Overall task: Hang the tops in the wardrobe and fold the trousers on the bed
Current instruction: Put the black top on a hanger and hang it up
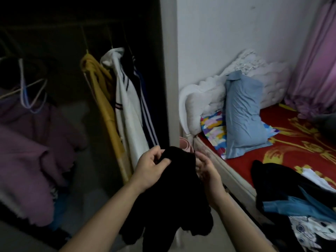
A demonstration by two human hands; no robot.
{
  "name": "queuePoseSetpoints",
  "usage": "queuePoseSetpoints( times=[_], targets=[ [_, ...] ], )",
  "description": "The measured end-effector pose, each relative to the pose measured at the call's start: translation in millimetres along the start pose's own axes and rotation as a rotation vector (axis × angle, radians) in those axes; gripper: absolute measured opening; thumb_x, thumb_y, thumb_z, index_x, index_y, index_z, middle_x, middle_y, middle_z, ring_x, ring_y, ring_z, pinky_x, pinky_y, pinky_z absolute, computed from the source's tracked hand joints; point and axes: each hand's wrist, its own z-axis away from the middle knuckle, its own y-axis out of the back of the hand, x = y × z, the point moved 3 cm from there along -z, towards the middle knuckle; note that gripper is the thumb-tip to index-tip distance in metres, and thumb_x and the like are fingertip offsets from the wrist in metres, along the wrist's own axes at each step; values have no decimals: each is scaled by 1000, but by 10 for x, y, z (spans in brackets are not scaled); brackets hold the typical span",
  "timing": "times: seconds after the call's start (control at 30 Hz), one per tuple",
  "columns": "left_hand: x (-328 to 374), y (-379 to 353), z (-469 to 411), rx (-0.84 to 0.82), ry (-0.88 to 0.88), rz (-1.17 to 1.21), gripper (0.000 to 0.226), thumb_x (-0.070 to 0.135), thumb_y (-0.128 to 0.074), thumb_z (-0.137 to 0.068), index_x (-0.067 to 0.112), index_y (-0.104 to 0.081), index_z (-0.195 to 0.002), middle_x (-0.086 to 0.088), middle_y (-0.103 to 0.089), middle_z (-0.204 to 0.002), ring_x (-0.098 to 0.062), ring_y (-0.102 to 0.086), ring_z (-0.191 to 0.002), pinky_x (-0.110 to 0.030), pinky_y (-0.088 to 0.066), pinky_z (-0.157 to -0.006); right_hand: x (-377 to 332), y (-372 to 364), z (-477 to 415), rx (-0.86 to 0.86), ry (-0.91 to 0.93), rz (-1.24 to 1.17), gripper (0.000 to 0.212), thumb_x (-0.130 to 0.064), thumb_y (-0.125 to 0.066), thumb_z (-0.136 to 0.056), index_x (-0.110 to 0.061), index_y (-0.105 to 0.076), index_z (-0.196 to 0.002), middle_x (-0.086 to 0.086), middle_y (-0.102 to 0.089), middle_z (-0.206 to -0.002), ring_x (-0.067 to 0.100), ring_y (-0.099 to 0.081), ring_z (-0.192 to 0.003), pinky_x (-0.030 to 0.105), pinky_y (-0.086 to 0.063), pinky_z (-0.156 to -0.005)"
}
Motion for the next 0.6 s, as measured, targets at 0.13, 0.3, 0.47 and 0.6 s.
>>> queuePoseSetpoints(
  times=[0.13,0.3,0.47,0.6],
  targets=[
    [-97,468,117,118,13,-6,39,3,-65,-87,21,-38,-65,12,-38,-57,-4,-37,-56,-18,-32,-53,601,-371,141,-342,-118,582,41,-29,-74,-83,-21,-64,-123,-6,-73,-112,8,-68,-106,25,-55,-86],
    [-211,1007,183,257,136,14,25,-4,-60,-87,18,-48,-91,8,-62,-80,-6,-52,-69,-21,-42,-66,857,-578,-93,-78,63,938,14,-6,-52,-99,-6,-67,-97,7,-72,-91,19,-66,-88,31,-49,-80],
    [-529,1362,167,112,332,-262,52,-8,-48,-86,35,-57,-114,3,-63,-112,-16,-64,-89,-28,-50,-80,489,-1033,-486,-10,-5,617,21,2,-45,-87,-5,-65,-86,2,-65,-78,15,-59,-76,33,-43,-70],
    [-854,1448,135,162,453,-357,16,30,-58,-87,33,-62,-103,-5,-61,-109,-20,-61,-102,-38,-49,-92,204,-1370,-868,-185,-66,559,19,-14,-52,-85,-8,-70,-88,4,-64,-72,15,-56,-64,32,-39,-59]
  ],
)
